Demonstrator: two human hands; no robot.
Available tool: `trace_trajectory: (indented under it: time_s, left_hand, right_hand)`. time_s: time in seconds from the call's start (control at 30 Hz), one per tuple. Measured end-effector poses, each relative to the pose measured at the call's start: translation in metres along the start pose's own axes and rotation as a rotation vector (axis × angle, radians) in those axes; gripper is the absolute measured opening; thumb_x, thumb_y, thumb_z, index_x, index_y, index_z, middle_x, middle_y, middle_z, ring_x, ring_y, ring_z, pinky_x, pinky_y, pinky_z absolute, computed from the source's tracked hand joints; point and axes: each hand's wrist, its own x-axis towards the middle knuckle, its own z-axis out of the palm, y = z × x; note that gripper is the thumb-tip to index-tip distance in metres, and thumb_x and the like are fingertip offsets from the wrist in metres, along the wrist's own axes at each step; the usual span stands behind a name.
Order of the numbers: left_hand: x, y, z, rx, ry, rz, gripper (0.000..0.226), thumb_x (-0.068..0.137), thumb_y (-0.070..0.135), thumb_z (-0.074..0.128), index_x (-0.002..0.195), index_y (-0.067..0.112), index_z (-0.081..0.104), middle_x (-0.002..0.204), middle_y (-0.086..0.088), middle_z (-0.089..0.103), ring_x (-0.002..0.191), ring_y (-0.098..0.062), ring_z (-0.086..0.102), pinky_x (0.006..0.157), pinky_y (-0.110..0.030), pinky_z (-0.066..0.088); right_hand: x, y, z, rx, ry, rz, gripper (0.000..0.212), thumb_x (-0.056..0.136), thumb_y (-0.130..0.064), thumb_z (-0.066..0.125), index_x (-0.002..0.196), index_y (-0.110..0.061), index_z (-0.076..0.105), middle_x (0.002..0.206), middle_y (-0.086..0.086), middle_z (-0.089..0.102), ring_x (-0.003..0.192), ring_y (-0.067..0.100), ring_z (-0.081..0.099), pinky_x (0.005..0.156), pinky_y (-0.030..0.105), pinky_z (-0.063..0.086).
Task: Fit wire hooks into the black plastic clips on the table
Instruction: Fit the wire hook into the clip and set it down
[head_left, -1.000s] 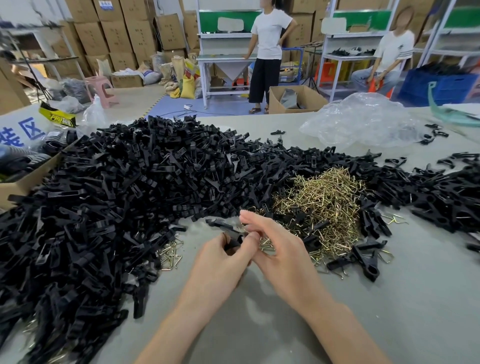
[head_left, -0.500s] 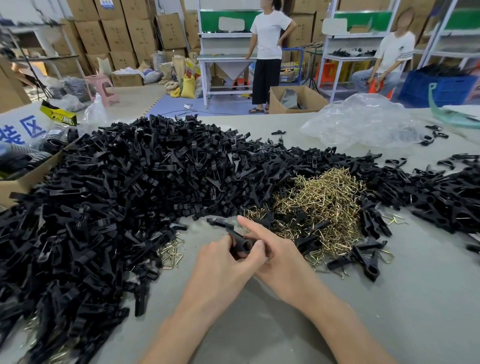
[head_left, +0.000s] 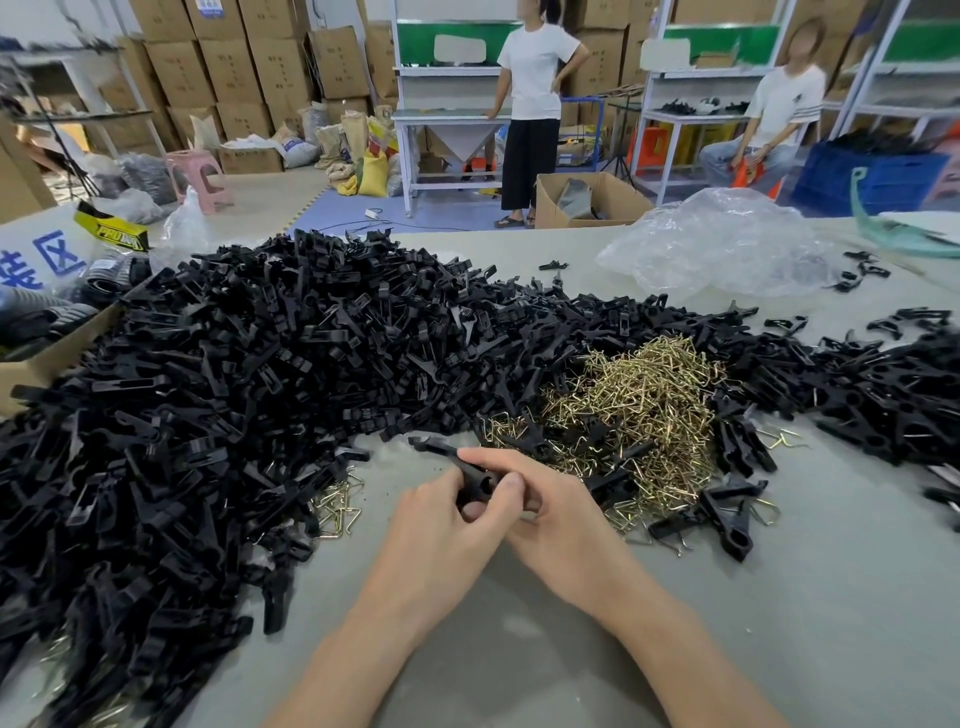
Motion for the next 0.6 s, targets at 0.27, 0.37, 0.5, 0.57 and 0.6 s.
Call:
trace_trajectory:
  time_s: [0.27,0.37,0.5,0.57,0.6]
  left_hand:
    - [0.002,0.0,-0.012,-0.412,-0.123,-0.083,0.074,0.087,0.079,0.025,0.082,0.019,0.068,0.071,-0.018,0.064,0.054,-0.024,0.054,0.045,-0.027,0.036]
    - [0.004,-0.003,-0.011,-0.483,-0.119,-0.078,0.067,0.088,0.077,0.028,0.088,0.025,0.071,0.07,-0.015,0.063,0.053,-0.027,0.053,0.044,-0.028,0.038]
    - [0.002,-0.004,-0.011,-0.516,-0.103,-0.056,0.062,0.093,0.067,0.028,0.091,0.023,0.072,0.072,-0.012,0.062,0.053,-0.023,0.053,0.042,-0.025,0.039]
    - [0.001,-0.004,-0.009,-0.516,-0.095,-0.056,0.062,0.093,0.064,0.029,0.09,0.022,0.073,0.071,-0.012,0.062,0.052,-0.023,0.053,0.04,-0.024,0.039]
    - [0.001,-0.003,-0.008,-0.513,-0.095,-0.057,0.062,0.093,0.063,0.029,0.089,0.021,0.074,0.07,-0.011,0.062,0.052,-0.023,0.053,0.04,-0.023,0.038]
  right_hand:
    - [0.002,-0.009,0.001,0.015,0.144,0.016,0.029,0.095,-0.03,0.07,0.122,-0.037,0.065,0.098,-0.014,0.074,0.097,0.005,0.069,0.083,0.015,0.05]
    - [0.002,-0.013,-0.007,0.161,0.26,0.086,0.024,0.094,-0.034,0.069,0.118,-0.037,0.066,0.097,-0.012,0.076,0.093,0.007,0.072,0.081,0.02,0.055]
    - [0.002,-0.017,-0.046,0.513,0.506,0.159,0.028,0.086,-0.036,0.07,0.112,-0.025,0.071,0.099,-0.004,0.077,0.085,0.016,0.074,0.07,0.025,0.06]
    - [0.004,-0.02,-0.093,0.648,0.667,0.134,0.037,0.083,-0.037,0.069,0.114,-0.016,0.068,0.1,0.0,0.077,0.085,0.017,0.073,0.07,0.026,0.06]
    - [0.004,-0.021,-0.121,0.733,0.754,0.102,0.039,0.085,-0.038,0.068,0.116,-0.013,0.066,0.101,0.001,0.076,0.086,0.018,0.073,0.071,0.026,0.06]
